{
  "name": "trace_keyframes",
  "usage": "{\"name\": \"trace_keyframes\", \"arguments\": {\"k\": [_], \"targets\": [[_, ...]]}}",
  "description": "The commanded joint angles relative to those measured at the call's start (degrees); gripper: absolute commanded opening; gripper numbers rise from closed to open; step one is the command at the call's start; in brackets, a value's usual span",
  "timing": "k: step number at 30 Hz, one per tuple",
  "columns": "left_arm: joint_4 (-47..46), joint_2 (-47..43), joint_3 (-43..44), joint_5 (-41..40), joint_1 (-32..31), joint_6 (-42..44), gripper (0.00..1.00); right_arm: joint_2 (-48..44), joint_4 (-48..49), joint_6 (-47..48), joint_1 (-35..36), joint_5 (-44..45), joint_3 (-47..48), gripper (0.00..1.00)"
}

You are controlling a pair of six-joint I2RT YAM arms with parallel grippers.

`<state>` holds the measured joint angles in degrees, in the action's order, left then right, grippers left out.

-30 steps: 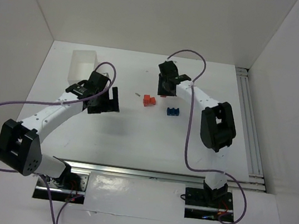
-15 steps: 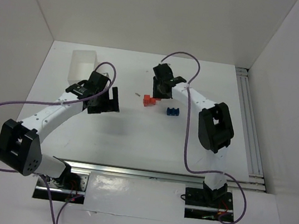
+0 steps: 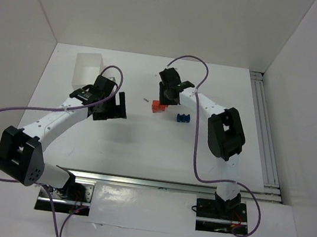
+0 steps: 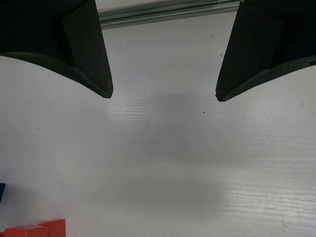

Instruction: Build the wood block tower

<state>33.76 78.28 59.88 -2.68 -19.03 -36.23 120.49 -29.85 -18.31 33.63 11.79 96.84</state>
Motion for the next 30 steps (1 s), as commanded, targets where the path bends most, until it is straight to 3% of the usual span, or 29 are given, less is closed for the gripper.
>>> {"name": "trace_keyframes", "arguments": {"k": [1, 13, 19, 30], "targets": [[-1.33, -0.32, -0.20, 0.30, -0.22, -0.16, 0.99, 0.63, -0.65, 0.73, 1.00, -0.01, 3.18, 0.31], [-1.33, -0.85, -0.73, -0.22, -0.22, -0.16, 0.99, 2.30, -1.79, 1.25, 1.00, -0.01, 4.24, 0.34], [-1.33, -0.85, -0.73, -0.22, -0.22, -0.16, 0.99, 2.30, -1.79, 1.25, 1.00, -0.01, 4.24, 0.43], [-1.33, -0.85, -0.73, -0.22, -0.22, -0.16, 0.99, 1.15, -2.94, 1.25, 1.53, 1.03, 5.38, 0.47]]}}
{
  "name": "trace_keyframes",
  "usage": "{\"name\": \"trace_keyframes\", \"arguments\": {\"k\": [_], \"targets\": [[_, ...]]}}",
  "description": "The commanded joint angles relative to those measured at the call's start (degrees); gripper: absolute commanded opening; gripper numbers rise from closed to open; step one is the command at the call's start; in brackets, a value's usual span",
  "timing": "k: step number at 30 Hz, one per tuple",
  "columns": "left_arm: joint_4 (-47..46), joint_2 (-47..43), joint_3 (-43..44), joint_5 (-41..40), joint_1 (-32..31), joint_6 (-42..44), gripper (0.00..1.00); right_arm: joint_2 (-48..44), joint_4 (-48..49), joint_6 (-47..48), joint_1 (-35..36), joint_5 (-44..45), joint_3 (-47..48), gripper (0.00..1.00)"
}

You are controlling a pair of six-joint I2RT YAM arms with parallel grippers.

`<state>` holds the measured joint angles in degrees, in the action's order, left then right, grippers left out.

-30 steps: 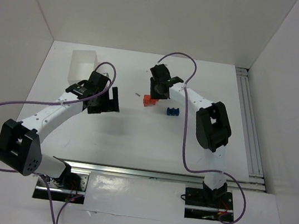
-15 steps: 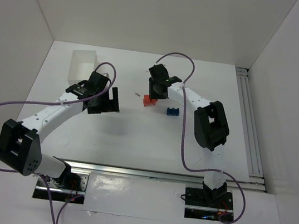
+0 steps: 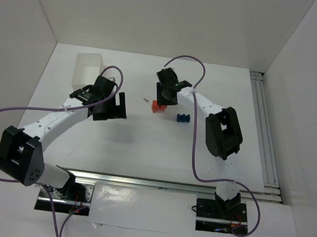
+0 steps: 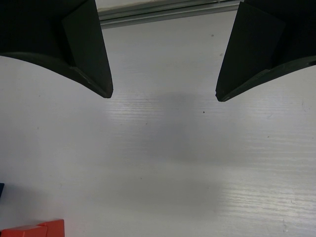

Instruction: Build the wood block tower

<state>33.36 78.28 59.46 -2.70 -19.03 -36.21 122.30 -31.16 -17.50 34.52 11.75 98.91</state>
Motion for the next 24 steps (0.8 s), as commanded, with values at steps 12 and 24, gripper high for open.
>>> {"name": "trace_keyframes", "arguments": {"k": [12, 24], "targets": [[-0.93, -0.85, -0.31, 0.33, -0.22, -0.18, 0.99, -1.18, -2.68, 0.45, 0.63, 2.40, 4.36, 0.50], [-0.93, -0.32, 0.22, 0.33, -0.22, -0.18, 0.99, -3.91, -3.74, 0.97, 1.16, 3.02, 6.64, 0.80]]}}
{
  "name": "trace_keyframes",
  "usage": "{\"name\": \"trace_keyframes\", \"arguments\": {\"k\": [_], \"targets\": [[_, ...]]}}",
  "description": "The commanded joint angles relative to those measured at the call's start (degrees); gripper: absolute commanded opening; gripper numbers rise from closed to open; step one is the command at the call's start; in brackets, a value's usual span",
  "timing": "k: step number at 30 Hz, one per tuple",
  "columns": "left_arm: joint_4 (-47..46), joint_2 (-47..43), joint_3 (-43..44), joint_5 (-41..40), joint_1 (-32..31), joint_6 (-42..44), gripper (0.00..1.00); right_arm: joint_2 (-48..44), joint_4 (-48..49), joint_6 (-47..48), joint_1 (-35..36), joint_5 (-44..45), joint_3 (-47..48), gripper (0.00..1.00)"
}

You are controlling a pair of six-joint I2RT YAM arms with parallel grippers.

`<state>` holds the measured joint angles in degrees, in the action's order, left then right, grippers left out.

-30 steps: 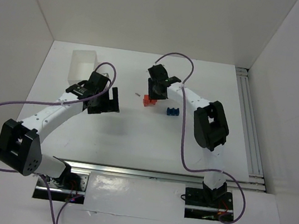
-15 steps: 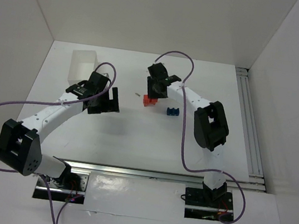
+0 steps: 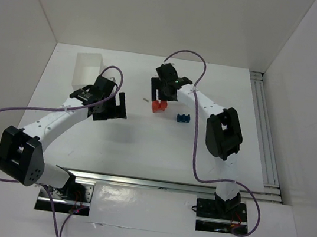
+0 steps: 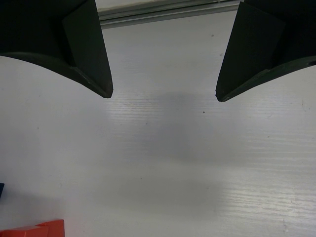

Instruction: Build the wood block tower

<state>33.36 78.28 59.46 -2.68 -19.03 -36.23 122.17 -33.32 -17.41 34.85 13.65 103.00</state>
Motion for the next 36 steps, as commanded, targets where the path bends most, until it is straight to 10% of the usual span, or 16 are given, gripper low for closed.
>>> {"name": "trace_keyframes", "arguments": {"k": [1, 25, 36], "targets": [[-0.93, -0.32, 0.22, 0.30, -0.22, -0.16, 0.99, -3.78, -1.57, 0.89, 0.83, 1.12, 2.56, 0.95], [-0.93, -0.32, 0.22, -0.22, -0.22, -0.16, 0.99, 2.72, -1.57, 2.03, 1.36, -0.64, 3.61, 1.00], [-0.93, -0.32, 0.22, -0.22, -0.22, -0.16, 0.99, 3.78, -1.57, 2.03, 1.89, -0.64, 3.61, 0.84]]}}
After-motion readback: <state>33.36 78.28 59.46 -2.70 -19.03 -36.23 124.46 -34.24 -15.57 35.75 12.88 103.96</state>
